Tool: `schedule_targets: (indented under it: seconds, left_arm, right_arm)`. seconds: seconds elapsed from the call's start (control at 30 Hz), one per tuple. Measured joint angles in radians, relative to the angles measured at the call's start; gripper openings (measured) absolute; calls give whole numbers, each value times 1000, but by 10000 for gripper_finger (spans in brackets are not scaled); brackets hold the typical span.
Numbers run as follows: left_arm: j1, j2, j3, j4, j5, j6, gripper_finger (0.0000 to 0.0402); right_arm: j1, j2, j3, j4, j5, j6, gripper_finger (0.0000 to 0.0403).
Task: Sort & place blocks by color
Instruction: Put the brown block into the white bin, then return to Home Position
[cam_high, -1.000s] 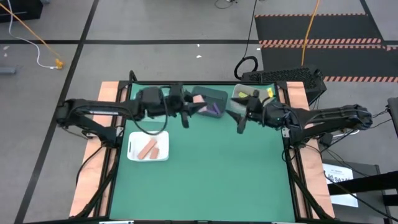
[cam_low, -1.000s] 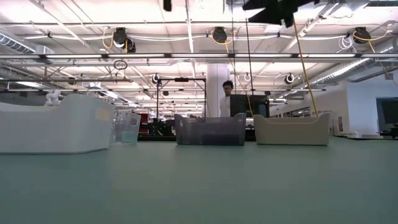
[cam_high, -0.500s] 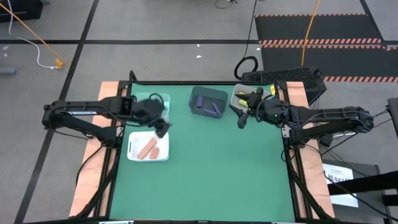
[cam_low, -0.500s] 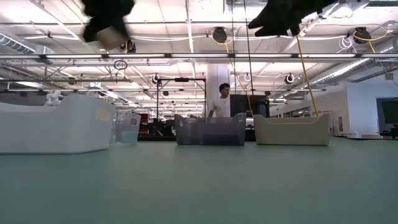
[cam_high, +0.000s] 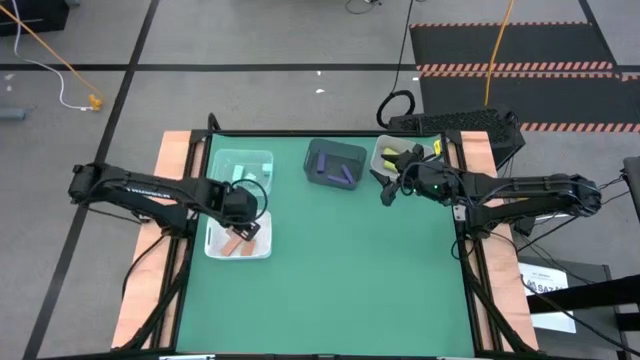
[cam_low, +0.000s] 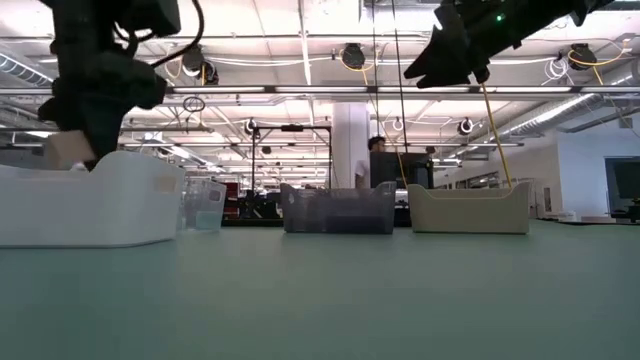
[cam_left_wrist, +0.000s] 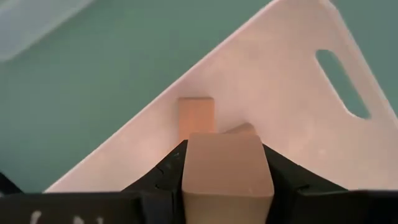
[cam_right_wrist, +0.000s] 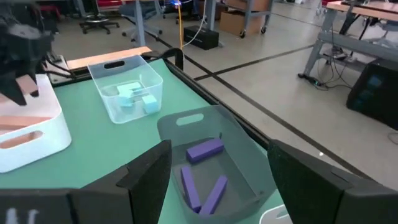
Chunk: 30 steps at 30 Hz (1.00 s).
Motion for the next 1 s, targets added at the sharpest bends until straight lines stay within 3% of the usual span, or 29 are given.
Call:
schedule_targets:
  seconds: [0.1,0.33,0.5,0.7,0.77,1.0]
  left_arm:
    - [0,0,-28,35,7,-39,144]
    - [0,-16,-14,47,26,-36,298]
    - [-1,-47,1,49,69,-7,358]
    - [0,-118,6,-19,74,107,388]
    - [-6,-148,6,-47,73,70,389]
    - [-46,-323,6,47,-61,222,390]
  right_arm:
    - [-7,0,-1,1,0,3,256]
    - [-16,0,-1,5,0,3,256]
    - [-15,0,-1,5,0,2,256]
    - [-16,0,-1,0,1,-37,256]
    - [-16,0,-1,0,2,-52,256]
    - [-39,-2,-23,-15,3,-74,256]
